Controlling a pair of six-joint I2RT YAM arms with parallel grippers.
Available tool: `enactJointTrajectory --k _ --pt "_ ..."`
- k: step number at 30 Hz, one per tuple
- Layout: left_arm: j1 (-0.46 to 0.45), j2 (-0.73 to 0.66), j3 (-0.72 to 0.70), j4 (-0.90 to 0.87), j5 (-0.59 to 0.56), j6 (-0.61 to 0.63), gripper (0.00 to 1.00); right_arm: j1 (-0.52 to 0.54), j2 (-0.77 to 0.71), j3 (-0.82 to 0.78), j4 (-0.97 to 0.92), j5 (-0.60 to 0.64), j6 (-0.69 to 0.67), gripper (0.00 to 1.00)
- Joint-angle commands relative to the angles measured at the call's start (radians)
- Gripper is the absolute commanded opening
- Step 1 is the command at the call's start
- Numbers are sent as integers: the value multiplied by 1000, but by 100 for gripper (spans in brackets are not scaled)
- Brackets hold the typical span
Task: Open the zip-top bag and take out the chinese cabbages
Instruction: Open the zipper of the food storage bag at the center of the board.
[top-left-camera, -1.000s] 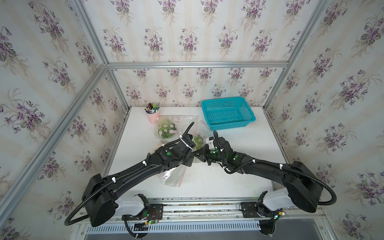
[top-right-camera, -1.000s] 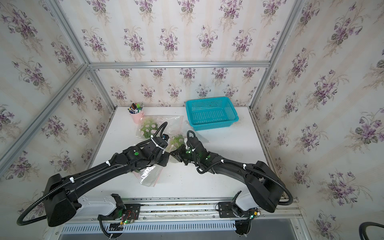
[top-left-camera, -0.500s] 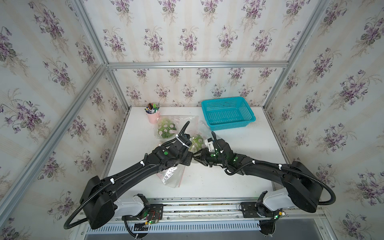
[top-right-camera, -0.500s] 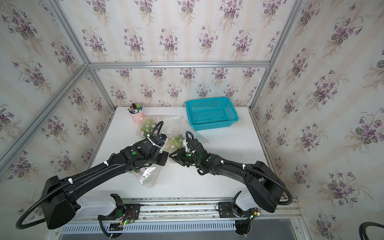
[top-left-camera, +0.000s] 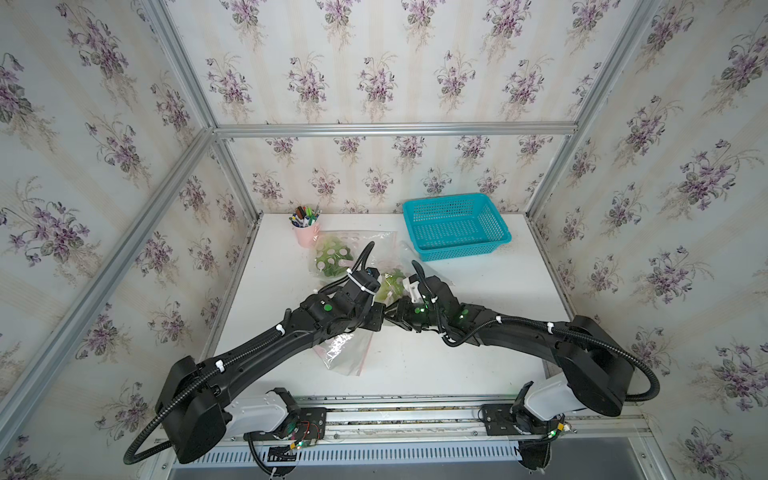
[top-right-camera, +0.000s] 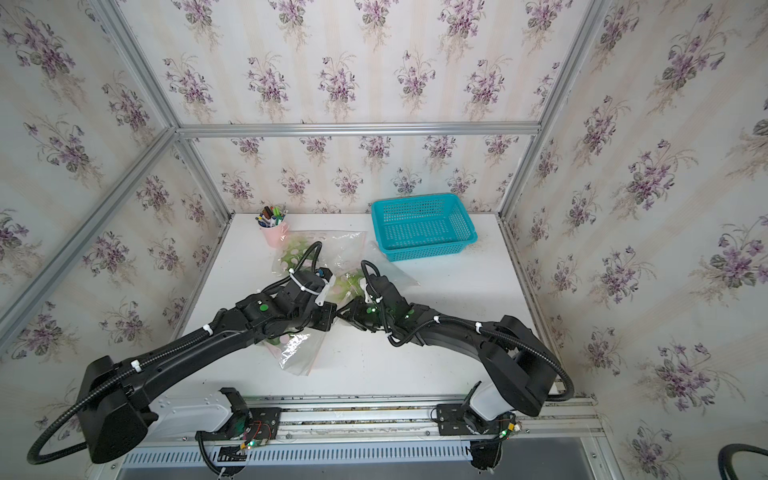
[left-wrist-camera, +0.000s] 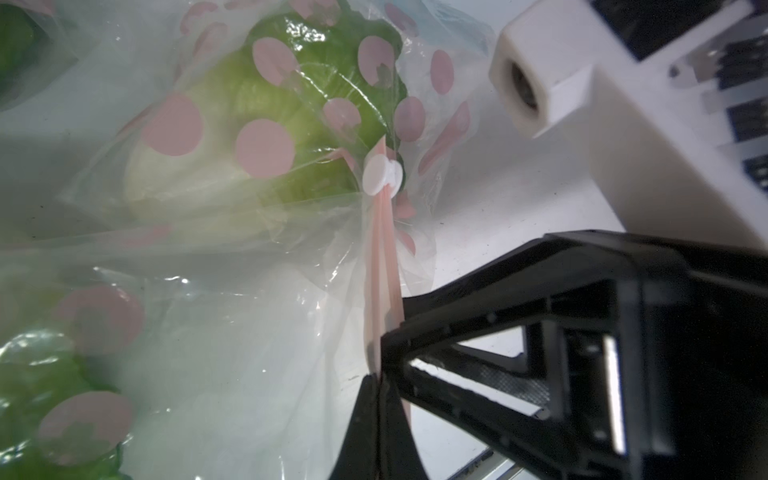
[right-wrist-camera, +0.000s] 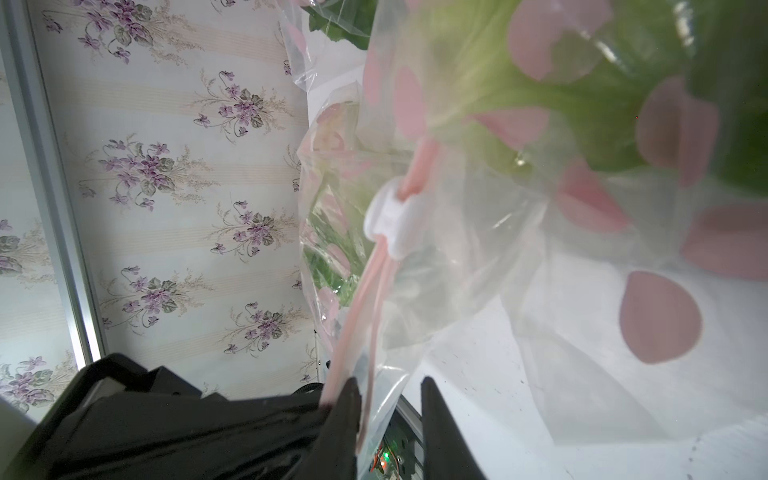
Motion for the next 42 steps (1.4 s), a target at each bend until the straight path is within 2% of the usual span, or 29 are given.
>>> enactJointTrajectory --k 1,9,12,15,23,29,42 --pt "5 -9 -7 27 24 -15 0 2 16 11 24 37 3 20" --pt "17 -29 -26 29 39 -16 0 2 41 39 46 43 -10 23" --pt "22 -36 -34 32 41 -16 0 1 46 45 37 53 -19 16" --pt "28 -40 -40 32 42 -18 0 2 41 38 36 65 -21 0" --pt "41 -62 -56 29 -5 -25 0 2 -15 17 -47 108 -47 0" --pt "43 -86 -51 13 -60 -26 0 1 -85 -73 -93 139 -53 0" --pt "42 -79 -21 11 -24 0 0 29 -181 -149 -206 229 -78 0"
